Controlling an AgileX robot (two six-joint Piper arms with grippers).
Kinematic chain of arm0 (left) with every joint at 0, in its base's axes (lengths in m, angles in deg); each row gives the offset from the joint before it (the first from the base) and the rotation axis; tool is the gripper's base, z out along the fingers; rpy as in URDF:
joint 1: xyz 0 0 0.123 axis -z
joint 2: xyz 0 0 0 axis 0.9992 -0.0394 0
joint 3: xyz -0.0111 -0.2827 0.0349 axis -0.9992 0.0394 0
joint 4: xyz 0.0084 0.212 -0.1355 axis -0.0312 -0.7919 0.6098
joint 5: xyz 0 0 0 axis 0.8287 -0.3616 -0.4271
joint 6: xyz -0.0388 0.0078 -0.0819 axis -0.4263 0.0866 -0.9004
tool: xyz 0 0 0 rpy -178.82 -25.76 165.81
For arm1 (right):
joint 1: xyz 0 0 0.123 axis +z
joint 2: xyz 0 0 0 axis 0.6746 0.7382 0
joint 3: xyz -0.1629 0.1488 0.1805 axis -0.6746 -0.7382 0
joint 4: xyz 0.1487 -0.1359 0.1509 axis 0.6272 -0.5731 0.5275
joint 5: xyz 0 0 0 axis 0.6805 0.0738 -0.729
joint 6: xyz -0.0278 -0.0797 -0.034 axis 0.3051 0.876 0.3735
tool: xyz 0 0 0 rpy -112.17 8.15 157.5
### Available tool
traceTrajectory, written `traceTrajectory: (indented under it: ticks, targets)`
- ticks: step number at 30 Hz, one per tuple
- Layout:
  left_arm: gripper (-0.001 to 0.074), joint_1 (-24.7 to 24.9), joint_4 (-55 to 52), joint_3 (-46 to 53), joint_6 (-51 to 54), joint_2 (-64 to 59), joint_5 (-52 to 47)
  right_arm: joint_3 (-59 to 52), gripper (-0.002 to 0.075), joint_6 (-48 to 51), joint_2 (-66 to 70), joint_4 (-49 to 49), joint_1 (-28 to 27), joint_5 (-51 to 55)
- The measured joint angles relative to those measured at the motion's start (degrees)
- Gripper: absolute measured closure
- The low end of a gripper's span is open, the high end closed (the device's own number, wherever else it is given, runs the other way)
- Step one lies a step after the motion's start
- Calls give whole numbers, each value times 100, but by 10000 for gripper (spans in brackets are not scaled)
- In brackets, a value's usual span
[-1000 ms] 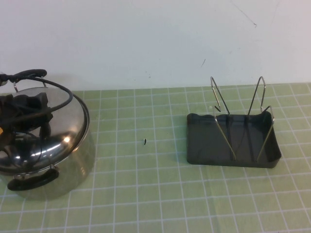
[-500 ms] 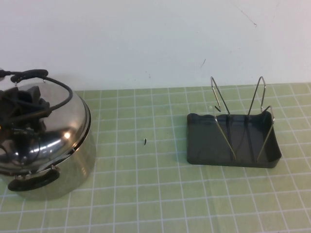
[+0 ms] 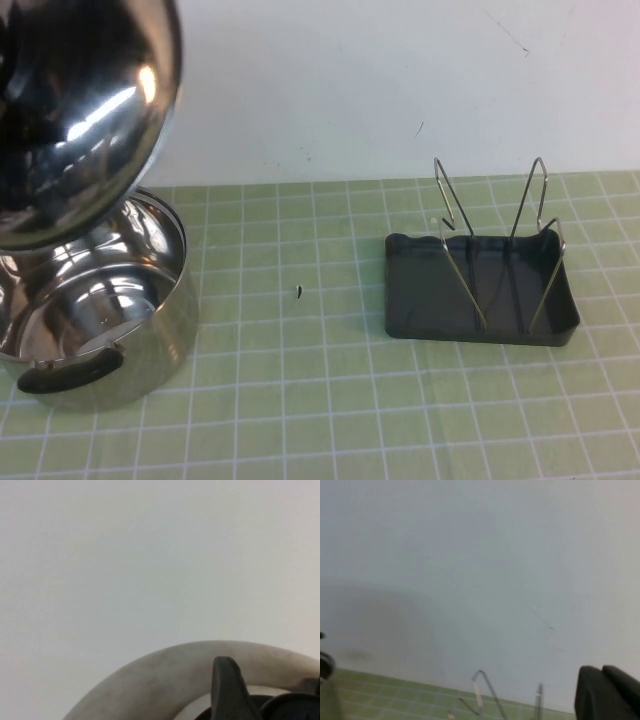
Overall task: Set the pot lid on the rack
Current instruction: Hand over the pot lid
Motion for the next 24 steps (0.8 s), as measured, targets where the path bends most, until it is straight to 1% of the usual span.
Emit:
traceTrajectory:
  ticks: [2, 3, 5, 8, 11, 14, 18, 21, 24]
  targets:
    - [425, 0, -468, 0, -698, 125, 455, 116, 727, 828, 0, 1059, 21, 322]
    - [425, 0, -648, 0, -988, 154, 607, 150, 727, 1452, 12, 1842, 37, 526]
    - [425, 10, -905, 0, -1626, 153, 823, 164, 727, 2283, 100, 2857, 37, 839]
    - [425, 10, -1166, 0, -2120, 138, 1007, 193, 727, 3515, 445, 4449, 41, 1514]
    - [425, 50, -1297, 0, -2381, 138, 1182, 193, 727, 4240, 972, 5549, 41, 2053]
    - [425, 252, -1297, 0, -2408, 138, 1308, 203, 727, 4646, 1547, 6071, 41, 2587]
    - [425, 795, -1297, 0, -2253, 138, 1280, 281, 713, 4901, 2347, 6174, 41, 3303]
    - [425, 1241, -1297, 9, -1700, 100, 1241, 453, 645, 5048, 2866, 6181, 41, 4075]
    - [425, 1618, -1297, 9, -1041, 71, 1241, 744, 539, 4969, 3235, 6181, 41, 4660]
